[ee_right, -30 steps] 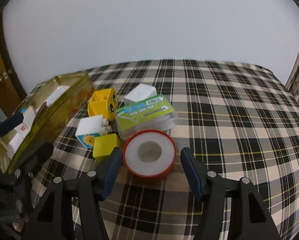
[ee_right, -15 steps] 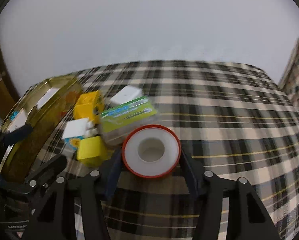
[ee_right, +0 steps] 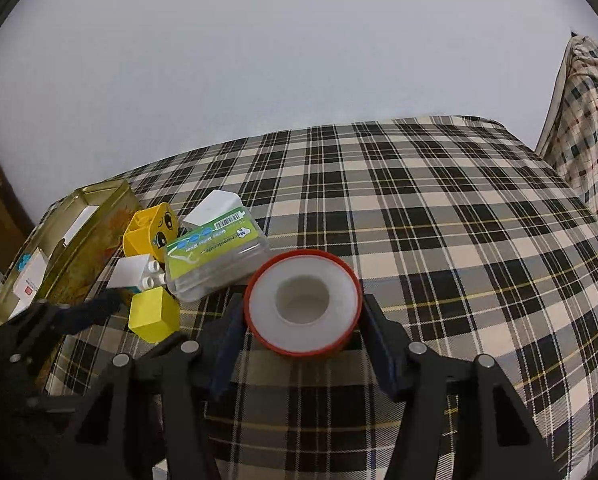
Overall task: Organize rigid objects
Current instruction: 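Grasp the red tape roll with the right gripper while the left gripper grasps the yellow cube, then lift the yellow cube and red tape roll and carry both toward the tray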
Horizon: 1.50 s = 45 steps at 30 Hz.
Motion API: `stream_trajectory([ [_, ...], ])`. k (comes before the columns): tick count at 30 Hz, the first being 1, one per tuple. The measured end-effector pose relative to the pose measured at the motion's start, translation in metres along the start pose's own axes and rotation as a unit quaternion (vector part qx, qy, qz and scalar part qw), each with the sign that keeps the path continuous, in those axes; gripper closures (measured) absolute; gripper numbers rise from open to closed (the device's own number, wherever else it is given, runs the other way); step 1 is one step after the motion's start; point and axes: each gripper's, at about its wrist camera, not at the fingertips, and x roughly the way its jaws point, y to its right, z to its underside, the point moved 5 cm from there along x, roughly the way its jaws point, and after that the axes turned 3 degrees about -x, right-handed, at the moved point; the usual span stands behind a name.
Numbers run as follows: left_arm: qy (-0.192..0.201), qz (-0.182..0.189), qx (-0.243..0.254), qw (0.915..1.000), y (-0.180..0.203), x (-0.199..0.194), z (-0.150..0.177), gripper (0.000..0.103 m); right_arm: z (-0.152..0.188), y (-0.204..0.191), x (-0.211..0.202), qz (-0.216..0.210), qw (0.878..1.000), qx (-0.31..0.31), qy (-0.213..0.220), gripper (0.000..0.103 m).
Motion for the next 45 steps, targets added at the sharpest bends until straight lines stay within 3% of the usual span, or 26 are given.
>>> stream_trajectory([
  [3, -0.008, 0.009, -0.022, 0.9997, -0.007, 0.006, -0.003, 0.065, 0.001, 0.001, -0.001, -0.001, 1.000, 0.000, -0.001, 0.044],
  [13, 0.033, 0.023, -0.025, 0.9989, -0.019, -0.019, 0.005, 0.065, 0.000, -0.004, -0.016, -0.002, 0.999, -0.015, 0.032, 0.044],
  [21, 0.093, 0.014, -0.024, 0.9953, -0.030, -0.047, 0.008, 0.065, -0.001, -0.012, -0.016, -0.007, 0.999, -0.037, 0.035, 0.044],
  [26, 0.127, 0.009, -0.024, 0.9916, -0.035, -0.062, 0.011, 0.065, -0.002, -0.014, -0.026, 0.001, 0.997, -0.043, 0.059, 0.044],
  [31, 0.145, 0.007, -0.035, 0.9887, -0.044, -0.072, 0.014, 0.065, -0.001, -0.017, -0.039, 0.005, 0.995, -0.044, 0.091, 0.044],
  [45, 0.176, -0.003, -0.045, 0.9833, -0.058, -0.089, 0.022, 0.065, 0.005, -0.046, -0.043, -0.020, 0.994, -0.057, 0.096, 0.044],
])
